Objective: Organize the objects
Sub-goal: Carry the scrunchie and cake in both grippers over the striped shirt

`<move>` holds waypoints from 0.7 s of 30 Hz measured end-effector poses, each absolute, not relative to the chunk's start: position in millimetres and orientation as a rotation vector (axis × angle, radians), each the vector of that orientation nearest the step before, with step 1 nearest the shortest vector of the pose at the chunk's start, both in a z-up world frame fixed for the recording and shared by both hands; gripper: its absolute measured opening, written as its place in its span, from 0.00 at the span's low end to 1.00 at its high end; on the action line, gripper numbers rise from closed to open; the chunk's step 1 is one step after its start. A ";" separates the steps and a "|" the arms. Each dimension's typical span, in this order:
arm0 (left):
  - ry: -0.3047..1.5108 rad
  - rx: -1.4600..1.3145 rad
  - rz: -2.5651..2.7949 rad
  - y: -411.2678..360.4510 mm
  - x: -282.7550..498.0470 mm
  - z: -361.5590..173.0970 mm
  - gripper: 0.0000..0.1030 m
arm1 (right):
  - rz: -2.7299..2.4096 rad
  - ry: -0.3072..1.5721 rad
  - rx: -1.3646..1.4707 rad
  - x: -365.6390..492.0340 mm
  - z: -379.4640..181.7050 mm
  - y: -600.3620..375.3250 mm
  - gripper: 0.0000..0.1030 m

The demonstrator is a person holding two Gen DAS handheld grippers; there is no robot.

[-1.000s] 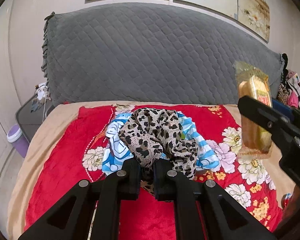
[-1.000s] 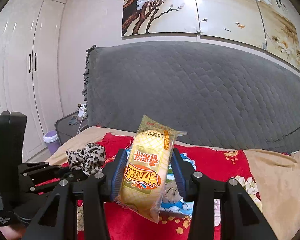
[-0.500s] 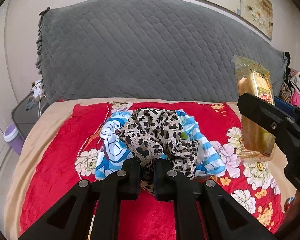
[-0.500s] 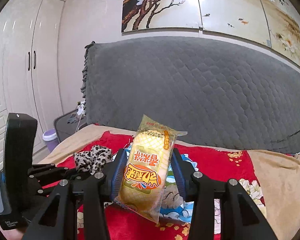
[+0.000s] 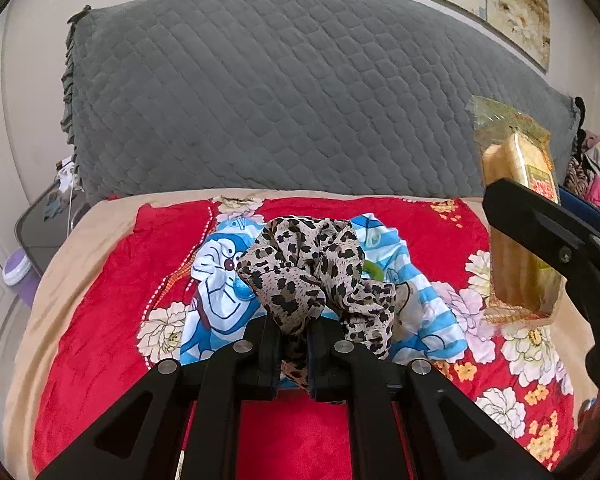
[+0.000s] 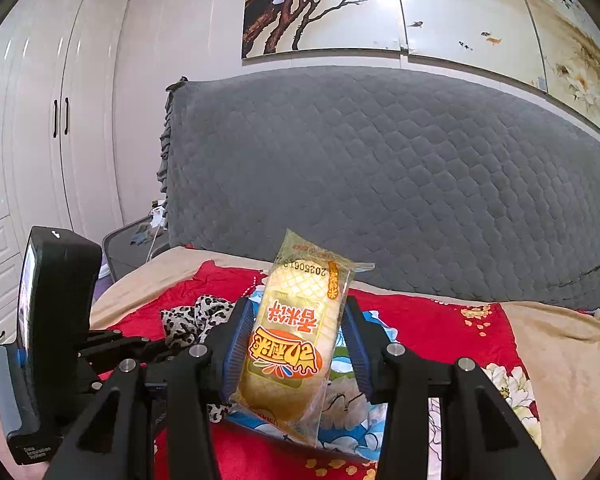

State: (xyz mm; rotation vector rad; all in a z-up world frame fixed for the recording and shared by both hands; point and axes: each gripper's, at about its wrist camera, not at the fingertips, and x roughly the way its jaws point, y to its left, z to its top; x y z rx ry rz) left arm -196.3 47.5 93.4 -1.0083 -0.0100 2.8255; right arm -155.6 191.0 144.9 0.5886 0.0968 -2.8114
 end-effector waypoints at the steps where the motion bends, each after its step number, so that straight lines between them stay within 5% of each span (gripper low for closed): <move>1: -0.015 -1.012 2.825 47.0 -198.8 92.1 0.09 | -2.812 0.097 0.592 -157.4 143.9 191.2 0.44; 21: -0.015 -1.054 2.817 40.8 -232.0 66.8 0.09 | -2.824 0.091 0.647 -185.1 118.3 200.3 0.44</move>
